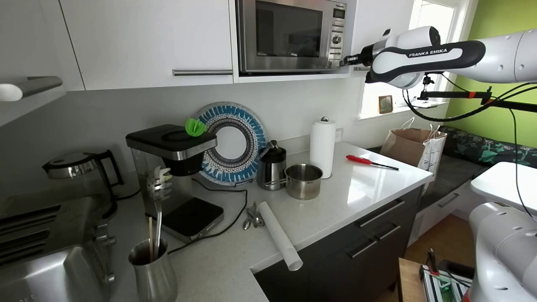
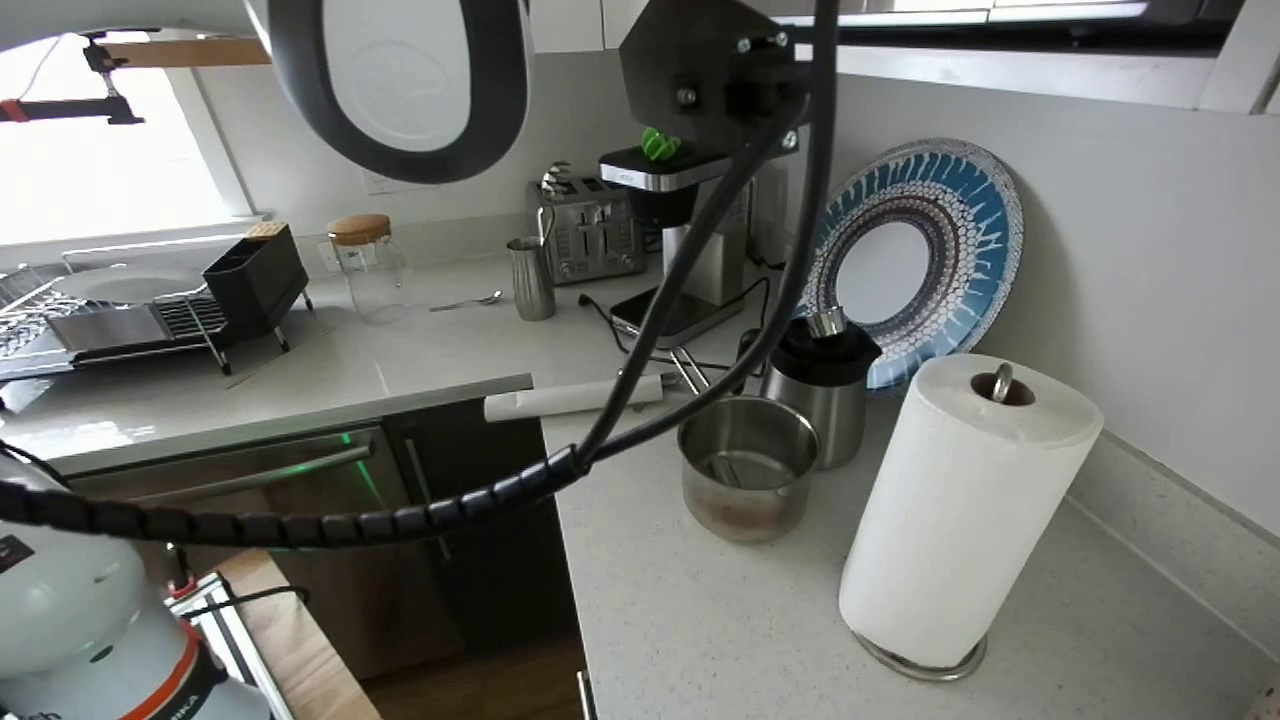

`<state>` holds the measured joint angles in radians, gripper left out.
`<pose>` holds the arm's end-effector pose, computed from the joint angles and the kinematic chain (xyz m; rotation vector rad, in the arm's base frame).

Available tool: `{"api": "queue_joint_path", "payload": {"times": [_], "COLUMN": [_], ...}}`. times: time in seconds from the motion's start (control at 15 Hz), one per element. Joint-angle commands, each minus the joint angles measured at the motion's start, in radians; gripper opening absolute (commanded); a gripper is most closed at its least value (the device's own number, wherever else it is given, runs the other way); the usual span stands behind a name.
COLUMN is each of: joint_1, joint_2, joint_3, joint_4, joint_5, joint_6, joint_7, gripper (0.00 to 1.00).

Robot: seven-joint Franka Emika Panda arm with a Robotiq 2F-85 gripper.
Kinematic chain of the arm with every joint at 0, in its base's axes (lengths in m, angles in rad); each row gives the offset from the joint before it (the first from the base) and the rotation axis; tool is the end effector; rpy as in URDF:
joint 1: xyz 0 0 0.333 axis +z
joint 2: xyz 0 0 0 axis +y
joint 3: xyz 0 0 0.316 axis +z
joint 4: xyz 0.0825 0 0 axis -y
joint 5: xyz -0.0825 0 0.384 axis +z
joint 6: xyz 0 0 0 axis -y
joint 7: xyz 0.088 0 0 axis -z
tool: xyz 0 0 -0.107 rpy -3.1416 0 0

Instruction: Open the microwave door

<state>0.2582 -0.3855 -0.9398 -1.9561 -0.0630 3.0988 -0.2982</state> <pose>0.3430 -0.4099 0.7312 2.0726 -0.5743 1.6967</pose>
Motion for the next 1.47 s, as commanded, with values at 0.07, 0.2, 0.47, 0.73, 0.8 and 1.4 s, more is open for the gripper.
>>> {"api": "queue_joint_path", "payload": {"times": [0.07, 0.2, 0.47, 0.73, 0.8, 1.4], "joint_1": [0.039, 0.043, 0.056, 0.098, 0.11, 0.304], "joint_2": [0.033, 0.044, 0.059, 0.07, 0.076, 0.076], "joint_3": [-0.024, -0.029, -0.052, -0.108, -0.126, -0.297], "joint_4": [0.017, 0.03, 0.057, 0.075, 0.082, 0.156], "joint_5": [0.014, 0.014, 0.022, 0.04, 0.047, 0.095], "joint_6": [0.015, 0.019, 0.016, 0.015, 0.013, -0.014], "joint_7": [0.001, 0.0, 0.002, 0.003, 0.006, -0.009], "gripper": [0.0, 0.0, 0.0, 0.0, 0.0, 0.0]}}
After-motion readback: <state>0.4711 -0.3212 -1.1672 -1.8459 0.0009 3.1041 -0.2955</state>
